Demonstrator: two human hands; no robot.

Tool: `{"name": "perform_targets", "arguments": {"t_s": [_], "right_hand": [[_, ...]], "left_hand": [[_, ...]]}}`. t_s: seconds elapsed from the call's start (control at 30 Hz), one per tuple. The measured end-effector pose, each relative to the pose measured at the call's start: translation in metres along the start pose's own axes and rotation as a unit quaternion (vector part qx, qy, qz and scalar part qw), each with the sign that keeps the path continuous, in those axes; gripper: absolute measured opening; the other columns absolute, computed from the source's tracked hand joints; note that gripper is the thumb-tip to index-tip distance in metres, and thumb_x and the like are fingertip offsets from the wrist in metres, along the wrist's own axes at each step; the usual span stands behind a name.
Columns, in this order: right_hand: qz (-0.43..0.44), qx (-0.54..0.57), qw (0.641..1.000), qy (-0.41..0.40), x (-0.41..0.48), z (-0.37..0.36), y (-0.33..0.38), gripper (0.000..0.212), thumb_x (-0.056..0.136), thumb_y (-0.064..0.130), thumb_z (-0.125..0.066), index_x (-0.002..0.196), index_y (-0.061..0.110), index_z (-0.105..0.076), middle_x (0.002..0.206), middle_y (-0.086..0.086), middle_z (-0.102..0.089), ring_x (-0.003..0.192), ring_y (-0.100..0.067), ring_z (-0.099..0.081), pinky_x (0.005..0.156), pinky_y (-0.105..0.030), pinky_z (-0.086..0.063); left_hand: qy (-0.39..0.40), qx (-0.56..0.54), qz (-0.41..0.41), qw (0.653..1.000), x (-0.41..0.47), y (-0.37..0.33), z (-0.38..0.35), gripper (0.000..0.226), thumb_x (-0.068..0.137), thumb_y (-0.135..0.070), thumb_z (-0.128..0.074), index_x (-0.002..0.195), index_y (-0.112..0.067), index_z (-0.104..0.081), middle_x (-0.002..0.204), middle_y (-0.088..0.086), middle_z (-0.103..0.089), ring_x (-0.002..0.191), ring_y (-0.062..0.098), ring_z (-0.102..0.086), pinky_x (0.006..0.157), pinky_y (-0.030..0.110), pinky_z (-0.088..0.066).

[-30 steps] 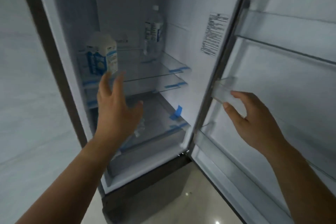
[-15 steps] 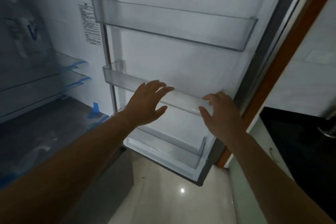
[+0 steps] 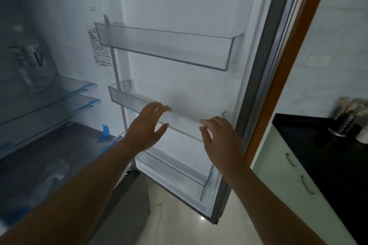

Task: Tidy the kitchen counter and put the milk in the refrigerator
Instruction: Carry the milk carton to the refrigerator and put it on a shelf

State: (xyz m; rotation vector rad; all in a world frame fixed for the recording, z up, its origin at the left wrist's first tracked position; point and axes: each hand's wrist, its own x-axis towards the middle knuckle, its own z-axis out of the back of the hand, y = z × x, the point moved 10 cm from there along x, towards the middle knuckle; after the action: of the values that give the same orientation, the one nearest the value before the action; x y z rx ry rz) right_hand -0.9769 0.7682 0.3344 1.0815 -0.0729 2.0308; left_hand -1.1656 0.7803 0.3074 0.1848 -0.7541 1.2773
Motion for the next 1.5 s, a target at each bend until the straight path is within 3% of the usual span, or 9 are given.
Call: {"name": "perform_targets", "arguments": {"t_s": [0.2,0.43,0.6,0.7,0.77,0.97,1.2,1.4,1.5], "right_hand": [[-0.035,0.027,0.999,-0.012,-0.04,0.004,0.051,0.031,0.085,0.03,-0.064,0.111,0.014,-0.064,0.117,-0.006,-0.063,0.112,-0.018,-0.055,0.094,-0.015,-0.035],[-0.14,0.056,0.975,-0.165,-0.092,0.058,0.095,0.041,0.083,0.034,-0.065,0.116,0.011,-0.058,0.119,-0.008,-0.057,0.112,-0.019,-0.051,0.097,-0.025,-0.039],[-0.2,0.081,0.961,-0.171,-0.113,0.055,0.126,0.06,0.083,0.036,-0.065,0.132,0.01,-0.043,0.133,-0.008,-0.048,0.124,-0.018,-0.044,0.106,-0.034,-0.037],[-0.231,0.125,0.959,-0.11,-0.121,0.029,0.145,0.065,0.084,0.042,-0.06,0.139,0.018,-0.036,0.139,0.0,-0.046,0.125,-0.014,-0.045,0.104,-0.04,-0.04],[-0.219,0.153,0.961,-0.075,-0.124,0.01,0.166,0.062,0.084,0.046,-0.057,0.139,0.024,-0.036,0.136,0.005,-0.05,0.12,-0.014,-0.05,0.099,-0.042,-0.045],[-0.168,0.187,0.966,-0.055,-0.122,-0.019,0.236,0.047,0.083,0.034,-0.06,0.126,0.018,-0.05,0.122,0.002,-0.06,0.106,-0.013,-0.06,0.089,-0.033,-0.053],[-0.089,0.201,0.974,-0.057,-0.109,-0.058,0.31,0.051,0.081,0.026,-0.067,0.128,0.014,-0.05,0.118,0.015,-0.05,0.109,-0.003,-0.052,0.089,-0.019,-0.046],[-0.04,0.234,0.969,-0.072,-0.106,-0.083,0.337,0.052,0.082,0.016,-0.068,0.129,0.006,-0.05,0.129,-0.001,-0.054,0.117,-0.012,-0.053,0.091,-0.003,-0.037],[-0.003,0.26,0.964,-0.06,-0.102,-0.099,0.348,0.054,0.082,0.015,-0.067,0.13,0.0,-0.047,0.134,-0.012,-0.052,0.121,-0.021,-0.053,0.094,-0.012,-0.042]], "left_hand": [[0.035,-0.012,-0.035,0.999,-0.04,0.02,0.033,0.056,0.089,-0.053,-0.038,0.134,-0.019,-0.042,0.137,0.011,-0.047,0.133,0.025,-0.037,0.107,0.036,-0.032],[0.025,-0.036,0.006,0.999,-0.092,0.042,0.087,0.09,0.082,-0.075,-0.019,0.138,-0.009,-0.041,0.146,0.016,-0.038,0.134,0.032,-0.033,0.108,0.04,-0.024],[0.027,-0.113,0.031,0.993,-0.137,0.04,0.125,0.075,0.078,-0.064,-0.034,0.135,-0.017,-0.045,0.144,0.008,-0.041,0.132,0.025,-0.037,0.11,0.041,-0.03],[0.005,-0.133,0.018,0.991,-0.165,0.047,0.151,0.064,0.085,-0.057,-0.036,0.13,-0.015,-0.049,0.136,0.007,-0.048,0.126,0.022,-0.043,0.109,0.037,-0.031],[-0.009,-0.127,0.018,0.992,-0.183,0.058,0.169,0.058,0.088,-0.053,-0.035,0.128,-0.014,-0.052,0.13,0.005,-0.053,0.121,0.021,-0.048,0.106,0.04,-0.036],[-0.048,-0.009,0.026,0.998,-0.229,0.083,0.226,0.053,0.087,-0.049,-0.038,0.125,-0.016,-0.053,0.127,0.006,-0.055,0.115,0.021,-0.05,0.095,0.025,-0.035],[-0.15,0.076,0.074,0.983,-0.275,0.124,0.31,0.04,0.088,-0.034,-0.048,0.12,-0.01,-0.055,0.126,0.013,-0.054,0.113,0.026,-0.05,0.095,0.026,-0.035],[-0.203,0.108,0.216,0.949,-0.304,0.189,0.352,0.058,0.088,-0.026,-0.058,0.14,-0.019,-0.034,0.149,0.01,-0.031,0.132,0.027,-0.032,0.104,0.037,-0.03],[-0.187,0.098,0.237,0.948,-0.302,0.209,0.345,0.065,0.09,-0.034,-0.054,0.146,-0.022,-0.023,0.154,0.008,-0.022,0.138,0.027,-0.025,0.106,0.035,-0.024]]}}
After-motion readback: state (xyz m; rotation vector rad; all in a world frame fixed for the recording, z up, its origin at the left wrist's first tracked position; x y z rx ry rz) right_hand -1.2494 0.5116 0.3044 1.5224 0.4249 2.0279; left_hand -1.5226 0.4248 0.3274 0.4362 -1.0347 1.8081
